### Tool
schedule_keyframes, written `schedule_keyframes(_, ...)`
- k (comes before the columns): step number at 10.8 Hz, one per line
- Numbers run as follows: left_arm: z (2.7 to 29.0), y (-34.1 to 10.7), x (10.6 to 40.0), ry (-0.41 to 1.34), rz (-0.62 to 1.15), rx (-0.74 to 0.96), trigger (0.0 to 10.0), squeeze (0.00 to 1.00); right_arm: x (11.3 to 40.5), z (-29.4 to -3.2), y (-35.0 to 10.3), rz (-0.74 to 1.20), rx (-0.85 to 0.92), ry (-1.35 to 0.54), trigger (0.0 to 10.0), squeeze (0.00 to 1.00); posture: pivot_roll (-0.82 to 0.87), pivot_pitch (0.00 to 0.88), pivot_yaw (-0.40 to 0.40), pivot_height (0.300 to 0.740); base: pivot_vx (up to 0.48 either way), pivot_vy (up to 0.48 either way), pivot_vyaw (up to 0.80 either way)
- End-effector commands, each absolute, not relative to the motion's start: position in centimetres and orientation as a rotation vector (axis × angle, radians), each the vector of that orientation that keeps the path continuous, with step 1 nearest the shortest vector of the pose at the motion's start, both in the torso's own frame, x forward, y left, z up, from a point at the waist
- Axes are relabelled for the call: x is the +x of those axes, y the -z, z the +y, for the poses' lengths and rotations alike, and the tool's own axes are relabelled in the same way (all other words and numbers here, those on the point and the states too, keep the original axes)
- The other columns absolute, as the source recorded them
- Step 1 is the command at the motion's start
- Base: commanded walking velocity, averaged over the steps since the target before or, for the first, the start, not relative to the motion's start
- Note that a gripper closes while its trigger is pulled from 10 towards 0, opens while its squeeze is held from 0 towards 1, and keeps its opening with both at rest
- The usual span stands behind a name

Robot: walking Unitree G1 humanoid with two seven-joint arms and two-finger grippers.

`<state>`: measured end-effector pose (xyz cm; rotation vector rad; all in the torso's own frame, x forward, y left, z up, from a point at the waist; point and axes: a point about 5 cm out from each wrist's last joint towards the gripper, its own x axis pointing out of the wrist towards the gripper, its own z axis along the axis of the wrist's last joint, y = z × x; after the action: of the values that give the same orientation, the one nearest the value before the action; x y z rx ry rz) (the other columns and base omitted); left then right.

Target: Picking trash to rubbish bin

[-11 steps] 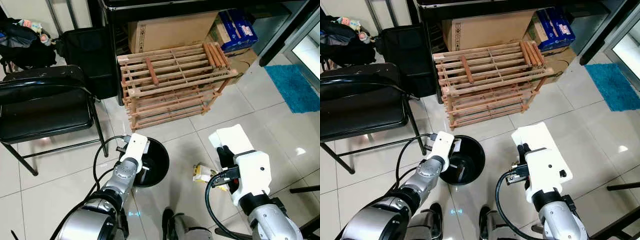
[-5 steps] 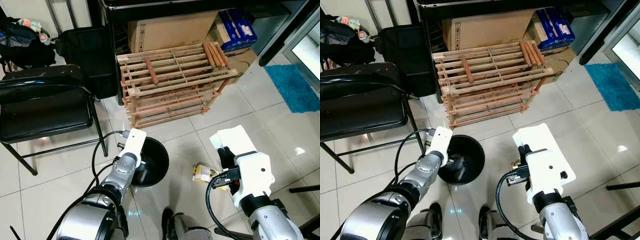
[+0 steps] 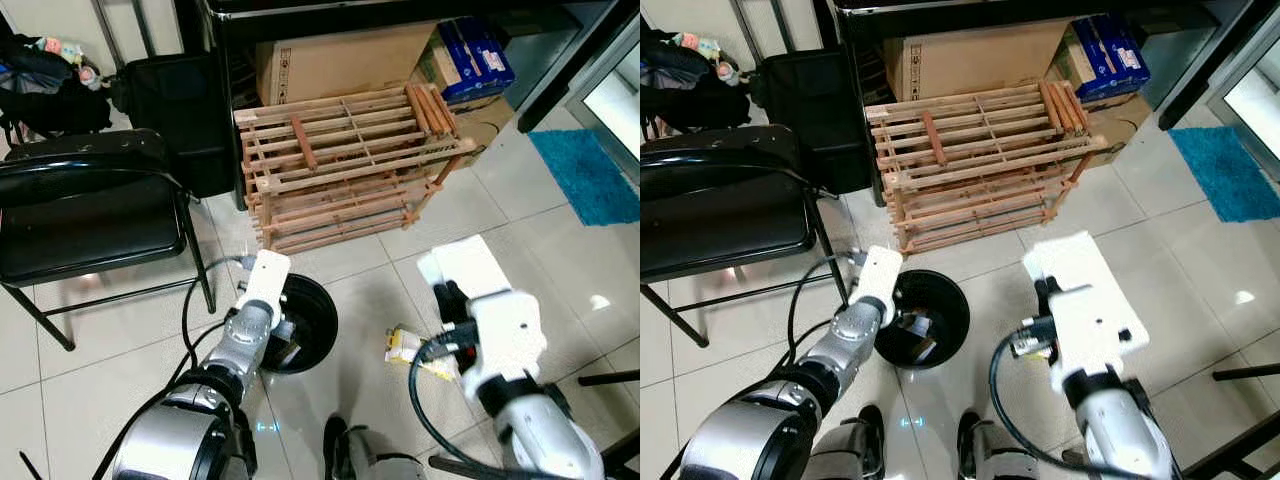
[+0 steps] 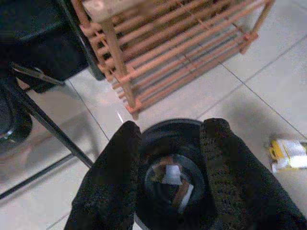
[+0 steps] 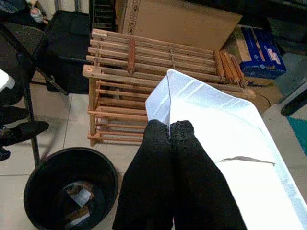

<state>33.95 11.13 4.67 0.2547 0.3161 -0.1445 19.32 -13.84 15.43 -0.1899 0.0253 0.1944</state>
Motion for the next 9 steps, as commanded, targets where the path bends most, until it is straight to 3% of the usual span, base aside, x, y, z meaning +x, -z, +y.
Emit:
schedule_keyframes(1,11.5,-4.4,33.6,0.122,0.303,0.234,10.0,1.0,20.0,-14.1,-14.7,0.04,-0.187,-0.202,10.0,0.0,0.02,0.268,-0.132,0.74,0.0,0.0,0.0)
schedule_keyframes(6,14.8,-3.8,30.5,0.141,0.228,0.163,10.0,1.0,25.9,-13.3,-11.6,0.069,-0.206,-0.332,10.0,0.0,0.22,0.281,-0.132,0.74,0.0,0.0,0.0)
schedule_keyframes(9,15.9,-6.0,27.3,0.195,0.198,0.174,10.0,1.0,29.0,-11.7,-8.1,0.133,-0.209,-0.428,10.0,0.0,0.36,0.318,-0.142,0.74,0.0,0.0,0.0)
